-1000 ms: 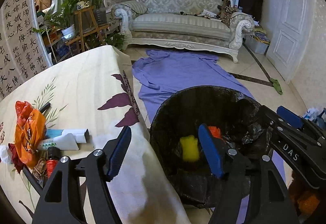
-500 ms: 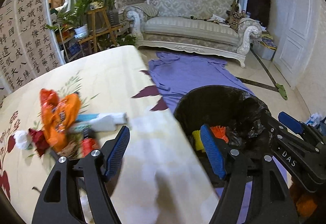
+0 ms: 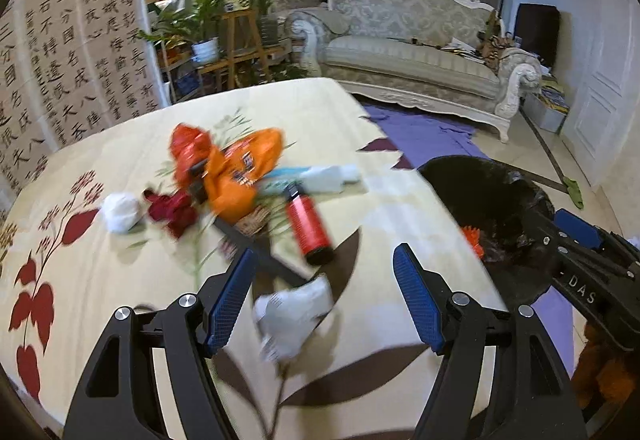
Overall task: Collect trash
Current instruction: 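Return to the table and grasp the white crumpled paper with the left tool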
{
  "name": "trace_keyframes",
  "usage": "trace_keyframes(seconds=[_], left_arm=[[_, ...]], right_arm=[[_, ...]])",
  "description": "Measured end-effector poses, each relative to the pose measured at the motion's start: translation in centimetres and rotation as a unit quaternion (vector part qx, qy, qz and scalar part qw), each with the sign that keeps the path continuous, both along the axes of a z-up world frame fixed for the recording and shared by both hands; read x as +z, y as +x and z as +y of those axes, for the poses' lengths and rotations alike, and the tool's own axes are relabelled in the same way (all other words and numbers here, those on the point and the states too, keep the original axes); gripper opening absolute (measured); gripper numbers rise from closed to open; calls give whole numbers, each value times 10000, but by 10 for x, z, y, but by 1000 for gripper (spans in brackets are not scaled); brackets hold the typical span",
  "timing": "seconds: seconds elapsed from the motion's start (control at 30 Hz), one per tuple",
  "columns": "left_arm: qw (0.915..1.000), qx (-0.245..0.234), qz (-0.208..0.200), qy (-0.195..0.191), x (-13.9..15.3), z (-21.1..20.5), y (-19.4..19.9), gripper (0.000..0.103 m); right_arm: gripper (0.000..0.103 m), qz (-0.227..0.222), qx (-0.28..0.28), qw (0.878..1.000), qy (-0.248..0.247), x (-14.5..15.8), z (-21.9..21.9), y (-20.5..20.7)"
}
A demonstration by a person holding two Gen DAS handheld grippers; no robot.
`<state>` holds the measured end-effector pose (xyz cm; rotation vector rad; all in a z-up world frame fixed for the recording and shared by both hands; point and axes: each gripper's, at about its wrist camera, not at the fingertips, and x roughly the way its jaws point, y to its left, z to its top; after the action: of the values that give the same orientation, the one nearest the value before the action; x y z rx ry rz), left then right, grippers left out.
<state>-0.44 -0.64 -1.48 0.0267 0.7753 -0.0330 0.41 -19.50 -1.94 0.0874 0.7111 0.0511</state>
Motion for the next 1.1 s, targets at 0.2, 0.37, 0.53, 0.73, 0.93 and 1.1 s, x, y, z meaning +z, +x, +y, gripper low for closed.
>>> trace_keyframes(seconds=[0.2, 0.37, 0.53, 0.73, 0.93, 1.1], left_arm=[[9999, 149, 62, -1, -9, 17, -15, 70], [9997, 179, 163, -49, -21, 21, -16, 70], [9995, 184, 256, -77, -30, 23, -12, 63], [9991, 92, 381, -136, -37, 25, -12, 37], [9989, -44, 357, -303, -34, 28, -19, 25], [9989, 3, 297, -365, -28, 37, -29, 24]], right_arm=[[50, 39, 207, 9998, -20, -3, 17, -15], [51, 91, 279, 9996, -24, -7, 24, -24], [51, 110, 311, 9995, -7, -7, 26, -26], [51, 123, 344, 9993, -3, -9, 30, -23], [51, 150, 416, 9990, -35, -9, 36, -21], [51, 128, 512, 9986, -63, -6, 45, -20]])
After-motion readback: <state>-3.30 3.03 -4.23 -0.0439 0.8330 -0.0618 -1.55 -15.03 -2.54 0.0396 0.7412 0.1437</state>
